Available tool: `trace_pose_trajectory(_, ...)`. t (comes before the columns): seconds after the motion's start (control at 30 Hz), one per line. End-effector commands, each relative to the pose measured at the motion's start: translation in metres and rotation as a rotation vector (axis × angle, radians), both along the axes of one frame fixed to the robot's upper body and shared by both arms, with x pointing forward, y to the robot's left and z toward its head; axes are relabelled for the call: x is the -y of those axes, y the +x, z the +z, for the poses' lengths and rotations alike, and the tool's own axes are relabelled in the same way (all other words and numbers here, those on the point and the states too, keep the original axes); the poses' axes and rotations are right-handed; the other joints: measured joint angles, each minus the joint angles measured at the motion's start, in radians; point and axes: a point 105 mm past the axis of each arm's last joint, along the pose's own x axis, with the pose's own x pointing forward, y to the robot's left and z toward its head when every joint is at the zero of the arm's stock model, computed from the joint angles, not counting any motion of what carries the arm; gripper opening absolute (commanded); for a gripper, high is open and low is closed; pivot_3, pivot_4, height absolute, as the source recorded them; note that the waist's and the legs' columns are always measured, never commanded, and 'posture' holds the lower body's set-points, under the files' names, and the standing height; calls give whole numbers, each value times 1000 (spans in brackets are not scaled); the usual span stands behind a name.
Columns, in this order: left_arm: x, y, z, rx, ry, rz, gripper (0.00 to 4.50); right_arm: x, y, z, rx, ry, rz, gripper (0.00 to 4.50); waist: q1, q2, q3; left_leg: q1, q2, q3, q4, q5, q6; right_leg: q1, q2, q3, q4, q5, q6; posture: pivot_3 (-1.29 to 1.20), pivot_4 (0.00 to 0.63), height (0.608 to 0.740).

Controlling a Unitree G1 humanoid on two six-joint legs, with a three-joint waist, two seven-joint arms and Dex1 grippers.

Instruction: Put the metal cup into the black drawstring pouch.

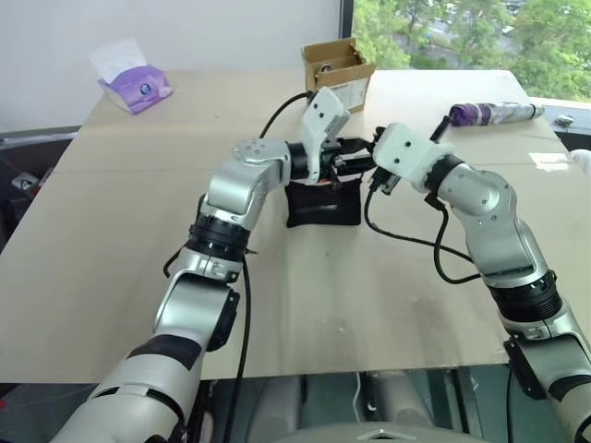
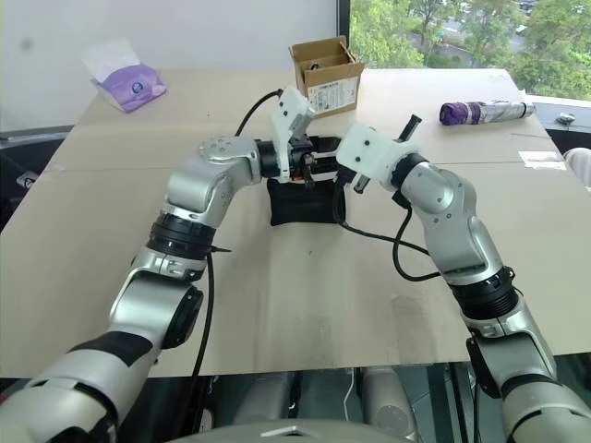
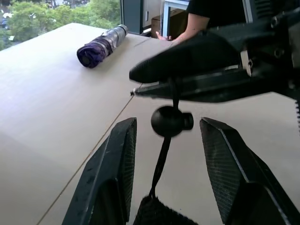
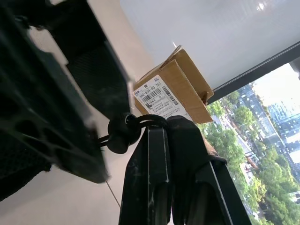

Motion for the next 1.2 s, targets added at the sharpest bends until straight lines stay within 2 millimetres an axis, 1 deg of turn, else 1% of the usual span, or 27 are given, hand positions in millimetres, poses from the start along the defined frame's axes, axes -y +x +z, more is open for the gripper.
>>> trace_pose_trajectory(0.03,2,-1,17,62,-19,-15,2160,-4,-9,22,80,12,21,0,0,0,0,0,0,0,0,0,0,0,0,0,0,0,0,0,150,740)
trace_pose_trajectory(0.13,4,-1,16,57,-24,-16,2160,-4,-9,21,80,12,20,0,0,0,0,0,0,0,0,0,0,0,0,0,0,0,0,0,150,740)
trace_pose_trajectory(0.27,8,-4,11,45,-19,-31,1189,-4,-10,22,80,24,17,0,0,0,0,0,0,0,0,0,0,0,0,0,0,0,0,0,150,740)
trace_pose_trajectory(0.3,8,-4,10,40,-22,-27,676,-4,-10,22,77,32,15,0,0,0,0,0,0,0,0,0,0,0,0,0,0,0,0,0,150,740)
trace_pose_trajectory(0.33,9,-4,9,34,-27,-19,358,-3,-10,22,71,38,13,0,0,0,0,0,0,0,0,0,0,0,0,0,0,0,0,0,150,740)
trace_pose_trajectory(0.37,9,-3,9,30,-32,-13,162,-2,-10,21,65,42,12,0,0,0,0,0,0,0,0,0,0,0,0,0,0,0,0,0,150,740)
trace_pose_trajectory(0.5,9,-2,8,18,-41,4,163,3,-9,19,51,58,-1,0,0,0,0,0,0,0,0,0,0,0,0,0,0,0,0,0,150,740)
trace_pose_trajectory(0.53,9,-2,5,9,-33,5,163,7,-7,20,46,77,-16,0,0,0,0,0,0,0,0,0,0,0,0,0,0,0,0,0,150,740)
trace_pose_trajectory(0.6,7,-3,-6,-21,4,5,163,21,0,22,16,168,-69,0,0,0,0,0,0,0,0,0,0,0,0,0,0,0,0,0,150,740)
trace_pose_trajectory(0.63,5,-5,-14,-41,26,4,163,30,5,23,2,217,-106,0,0,0,0,0,0,0,0,0,0,0,0,0,0,0,0,0,150,740)
trace_pose_trajectory(0.67,3,-6,-25,-65,52,6,163,45,12,23,-6,254,-165,0,0,0,0,0,0,0,0,0,0,0,0,0,0,0,0,0,150,740)
trace_pose_trajectory(0.7,0,-8,-34,-84,74,12,163,57,17,22,-6,272,-214,0,0,0,0,0,0,0,0,0,0,0,0,0,1,0,0,0,150,740)
trace_pose_trajectory(0.73,-2,-9,-40,-96,88,16,163,64,20,22,-5,281,-245,0,0,0,0,0,0,0,0,0,0,0,0,0,1,0,0,0,150,740)
trace_pose_trajectory(0.8,-12,-13,-64,-130,153,30,163,94,29,20,-29,384,-351,0,0,0,0,0,0,0,0,0,0,0,0,0,1,0,0,0,150,740)
trace_pose_trajectory(0.83,-16,-16,-73,-151,172,36,163,111,33,18,-30,400,-410,0,0,0,0,1,0,0,0,0,0,0,0,0,1,0,0,0,150,740)
trace_pose_trajectory(0.87,-19,-18,-80,-164,187,41,163,125,35,15,-30,406,-459,0,1,0,0,1,0,0,0,0,0,0,0,1,1,0,0,0,150,740)
trace_pose_trajectory(0.9,-21,-18,-82,-168,193,49,163,135,35,13,-31,408,-492,0,2,0,0,1,0,0,0,0,0,0,0,0,1,0,0,0,150,740)
trace_pose_trajectory(0.97,-22,-18,-85,-173,199,57,163,144,34,6,-40,385,-515,0,3,0,0,0,0,0,0,0,0,0,0,1,1,0,0,0,150,740)
trace_pose_trajectory(1.1,-27,-18,-90,-182,219,71,162,146,32,-13,-90,360,-519,0,0,0,0,1,0,1,0,-1,2,0,0,1,1,0,0,0,150,740)
trace_pose_trajectory(1.2,-30,-19,-95,-181,242,71,162,149,30,-32,-155,347,-530,0,-2,0,0,1,0,1,0,-1,3,0,0,1,1,0,0,0,150,740)
